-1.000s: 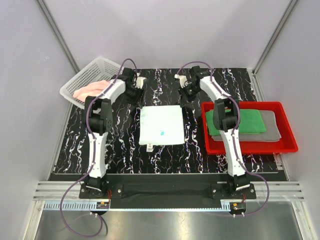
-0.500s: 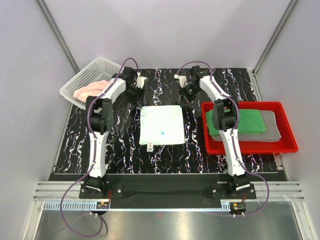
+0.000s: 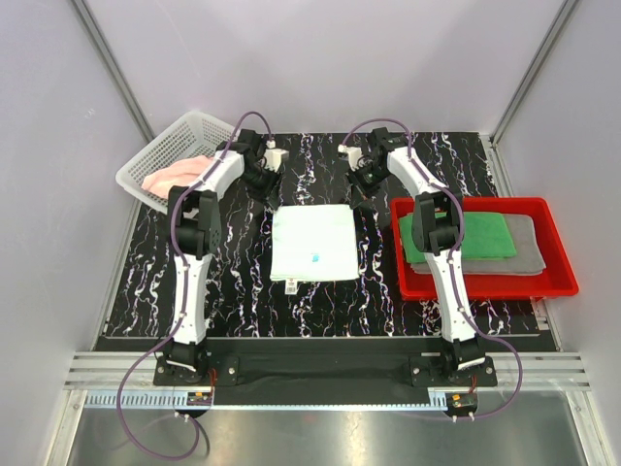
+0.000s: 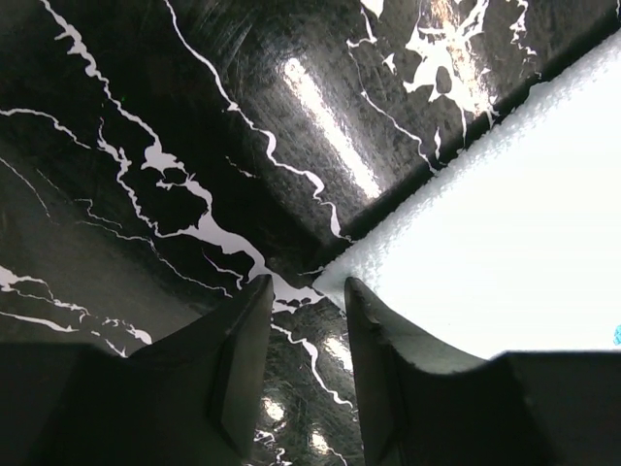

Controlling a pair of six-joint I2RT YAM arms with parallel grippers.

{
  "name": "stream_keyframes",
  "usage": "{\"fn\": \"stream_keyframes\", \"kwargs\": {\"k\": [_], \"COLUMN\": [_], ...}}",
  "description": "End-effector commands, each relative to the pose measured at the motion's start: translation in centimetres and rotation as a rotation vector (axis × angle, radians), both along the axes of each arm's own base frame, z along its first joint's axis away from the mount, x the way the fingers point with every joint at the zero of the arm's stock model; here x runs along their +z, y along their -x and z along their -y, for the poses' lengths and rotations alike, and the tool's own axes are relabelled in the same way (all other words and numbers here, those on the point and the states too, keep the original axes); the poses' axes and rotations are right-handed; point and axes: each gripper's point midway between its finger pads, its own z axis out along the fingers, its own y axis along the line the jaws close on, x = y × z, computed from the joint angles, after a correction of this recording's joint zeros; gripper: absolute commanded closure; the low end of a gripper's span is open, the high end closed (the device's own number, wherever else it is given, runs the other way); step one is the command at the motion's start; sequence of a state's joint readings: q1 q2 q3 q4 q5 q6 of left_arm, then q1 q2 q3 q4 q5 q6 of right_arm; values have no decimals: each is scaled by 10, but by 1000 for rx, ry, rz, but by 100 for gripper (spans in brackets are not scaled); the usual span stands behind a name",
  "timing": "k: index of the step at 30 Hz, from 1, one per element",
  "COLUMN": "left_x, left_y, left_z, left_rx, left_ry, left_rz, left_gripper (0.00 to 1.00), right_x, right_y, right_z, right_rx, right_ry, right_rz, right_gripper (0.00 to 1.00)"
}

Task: Fold and stack the towels
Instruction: Fold the towel

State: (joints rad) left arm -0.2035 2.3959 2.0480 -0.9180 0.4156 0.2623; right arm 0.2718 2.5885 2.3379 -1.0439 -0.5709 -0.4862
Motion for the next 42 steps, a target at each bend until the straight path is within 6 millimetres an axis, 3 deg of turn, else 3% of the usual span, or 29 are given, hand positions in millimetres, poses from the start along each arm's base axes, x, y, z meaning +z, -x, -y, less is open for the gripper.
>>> {"fn": "stream_keyframes", "kwargs": {"k": [1,13,18,19,25,26,27,28,29,32,42], "left_x": [-11,-19,-22,-20,31,37,47,51,55,64,103], "left_y": [8,14,15,13,-8,-9,-11,-11,-11,-9,8], "left_z": [9,9,4,3,3,2,0,-1,-1,-1,0], "left_rx": [-36,-42,-31,-25,8,8,15,15,15,14,0], "left_ry": [15,-72,-108,-115,-105,-105,-108,-112,-114,-109,-95], "left_rz": [-44,-53,-58,-47,101,116,140,150,156,169,242], "left_gripper": [60,74,100,100,100,100,100,100,100,100,100], "right_x": [13,16,19,19,43,63,70,68,83,98,122], "right_y": [-4,-6,-8,-12,-31,-34,-37,-39,-40,-34,-26], "right_z": [-4,-1,0,1,5,4,4,3,1,-4,-1], "right_rx": [17,25,19,14,-18,-25,-28,-29,-24,36,51], "right_ry": [-35,-27,-14,-11,-1,-13,-21,-30,-49,-96,-114], "right_rz": [37,56,78,93,239,294,325,357,398,461,568], "right_gripper": [100,100,100,100,100,100,100,100,100,100,100]}}
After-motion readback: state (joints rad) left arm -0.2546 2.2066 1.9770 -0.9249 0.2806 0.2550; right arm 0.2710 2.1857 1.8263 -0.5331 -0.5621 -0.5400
